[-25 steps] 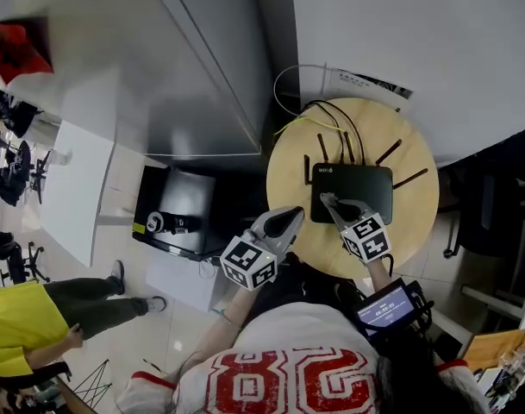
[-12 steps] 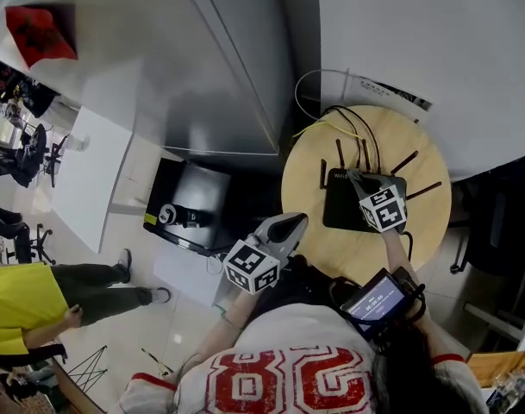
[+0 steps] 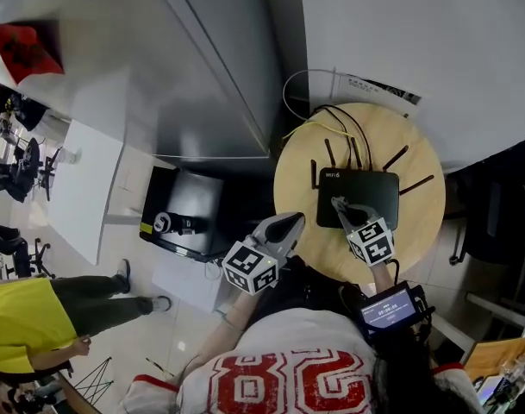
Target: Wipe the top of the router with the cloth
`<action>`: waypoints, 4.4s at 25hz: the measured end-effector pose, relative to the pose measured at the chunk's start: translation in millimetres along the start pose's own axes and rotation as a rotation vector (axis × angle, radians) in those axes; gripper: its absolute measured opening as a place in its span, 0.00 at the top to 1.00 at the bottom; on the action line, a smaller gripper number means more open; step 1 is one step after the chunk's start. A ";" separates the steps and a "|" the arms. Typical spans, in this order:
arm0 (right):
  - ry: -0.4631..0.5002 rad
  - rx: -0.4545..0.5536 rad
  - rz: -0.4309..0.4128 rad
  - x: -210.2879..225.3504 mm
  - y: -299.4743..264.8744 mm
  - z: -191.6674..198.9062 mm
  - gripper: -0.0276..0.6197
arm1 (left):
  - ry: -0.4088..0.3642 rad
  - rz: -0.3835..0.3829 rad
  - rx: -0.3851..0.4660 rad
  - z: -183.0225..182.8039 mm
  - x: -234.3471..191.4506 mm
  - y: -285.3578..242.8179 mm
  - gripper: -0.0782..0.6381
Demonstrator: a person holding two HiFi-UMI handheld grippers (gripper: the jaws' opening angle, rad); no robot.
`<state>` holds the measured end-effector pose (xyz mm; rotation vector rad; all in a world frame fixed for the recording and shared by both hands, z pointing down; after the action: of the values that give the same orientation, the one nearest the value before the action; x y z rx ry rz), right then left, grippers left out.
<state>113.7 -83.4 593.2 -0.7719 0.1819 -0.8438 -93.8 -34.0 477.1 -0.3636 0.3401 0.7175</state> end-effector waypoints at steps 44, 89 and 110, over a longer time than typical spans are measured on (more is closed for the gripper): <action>-0.059 -0.006 0.072 9.9 34.5 27.8 0.90 | 0.027 -0.049 0.022 -1.8 -7.0 -0.7 0.89; -0.163 0.052 0.187 36.1 58.5 48.7 0.90 | 0.023 -0.010 0.002 4.0 6.3 -9.8 0.89; -0.161 0.108 0.301 91.9 69.0 34.1 0.90 | 0.021 -0.008 -0.011 11.4 19.0 -15.3 0.89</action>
<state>231.6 -103.3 584.4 -0.6868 0.1048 -0.5001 -67.9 -28.9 482.4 -0.3825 0.3550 0.7085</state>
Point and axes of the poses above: the fingertips, and each gripper's own axes: y backward along the fingers, x to its right, z out of its underside, the point moved 9 cm from there along y, backward along the fingers, and after that the axes turned 2 degrees about x, right-handed, at the moved point
